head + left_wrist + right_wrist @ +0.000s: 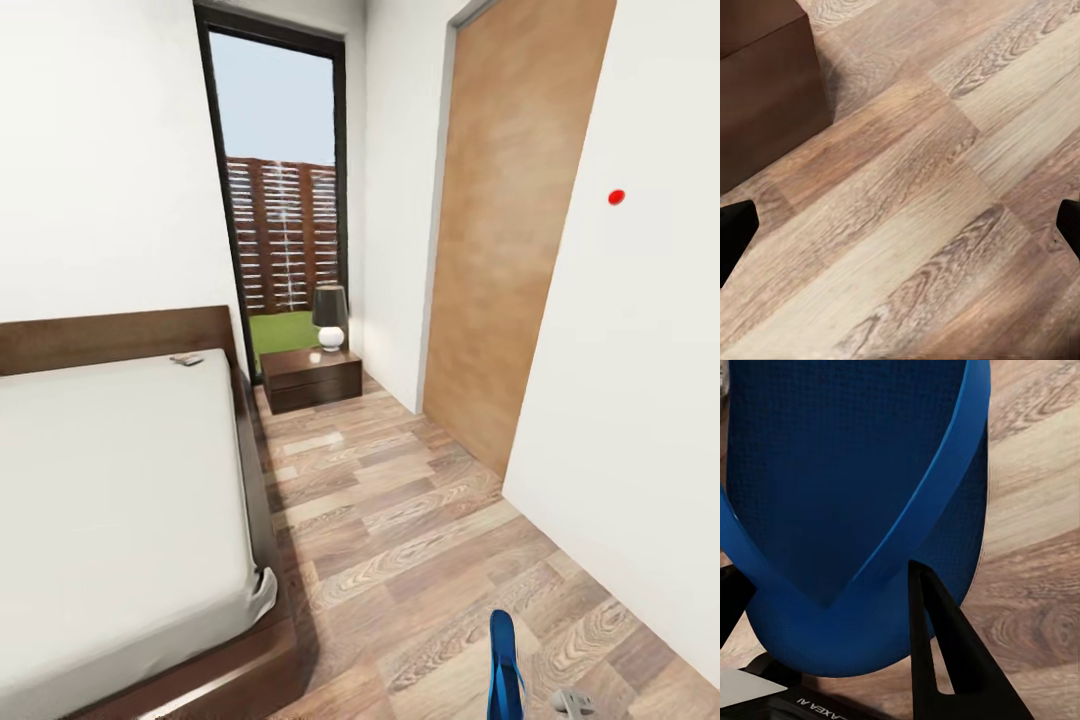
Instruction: In the bedroom, move the book from the bed onto either nightstand, and place the two sandals side by side next to the bed.
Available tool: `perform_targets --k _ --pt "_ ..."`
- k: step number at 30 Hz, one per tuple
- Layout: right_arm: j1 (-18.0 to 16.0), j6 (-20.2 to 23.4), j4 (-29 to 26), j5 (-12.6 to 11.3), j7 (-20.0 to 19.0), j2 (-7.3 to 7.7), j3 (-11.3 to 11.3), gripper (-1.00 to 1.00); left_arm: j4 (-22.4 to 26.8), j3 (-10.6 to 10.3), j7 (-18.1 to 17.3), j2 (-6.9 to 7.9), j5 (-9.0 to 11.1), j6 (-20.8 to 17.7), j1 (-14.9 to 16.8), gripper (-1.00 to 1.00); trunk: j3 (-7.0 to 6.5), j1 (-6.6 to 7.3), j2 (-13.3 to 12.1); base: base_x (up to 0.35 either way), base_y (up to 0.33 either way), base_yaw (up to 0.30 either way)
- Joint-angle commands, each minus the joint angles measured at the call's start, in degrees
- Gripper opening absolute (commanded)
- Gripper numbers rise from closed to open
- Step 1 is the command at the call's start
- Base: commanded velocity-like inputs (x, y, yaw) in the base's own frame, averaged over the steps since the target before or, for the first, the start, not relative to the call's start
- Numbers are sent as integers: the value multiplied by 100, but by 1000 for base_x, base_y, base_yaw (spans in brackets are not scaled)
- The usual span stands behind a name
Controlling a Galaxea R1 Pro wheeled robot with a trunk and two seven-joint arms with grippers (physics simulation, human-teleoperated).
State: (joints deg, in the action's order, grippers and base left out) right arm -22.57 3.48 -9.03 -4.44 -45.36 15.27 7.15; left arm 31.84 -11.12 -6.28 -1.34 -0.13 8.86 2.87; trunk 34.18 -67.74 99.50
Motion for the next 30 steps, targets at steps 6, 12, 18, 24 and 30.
perform_targets --k 6,12,18,24,30 --pt "-1 38 -3 -49 -26 2 5 -100 -131 11 -13 361 50 33 3 100 6 1 3 0 0 234" --pt "-1 38 -3 -49 -33 2 5 -100 -150 13 -13 393 56 30 6 100 6 1 3 0 0 227" --pt "-1 38 -3 -49 -31 2 5 -100 -151 -7 -13 382 50 28 4 100 6 1 3 0 0 215" --pt "-1 38 -3 -49 -29 2 5 -100 -151 -13 -13 380 48 28 3 100 6 1 3 0 0 182" --pt "-1 38 0 -49 -26 2 5 -100 -151 -13 -13 372 48 28 3 100 6 1 3 0 0 58"
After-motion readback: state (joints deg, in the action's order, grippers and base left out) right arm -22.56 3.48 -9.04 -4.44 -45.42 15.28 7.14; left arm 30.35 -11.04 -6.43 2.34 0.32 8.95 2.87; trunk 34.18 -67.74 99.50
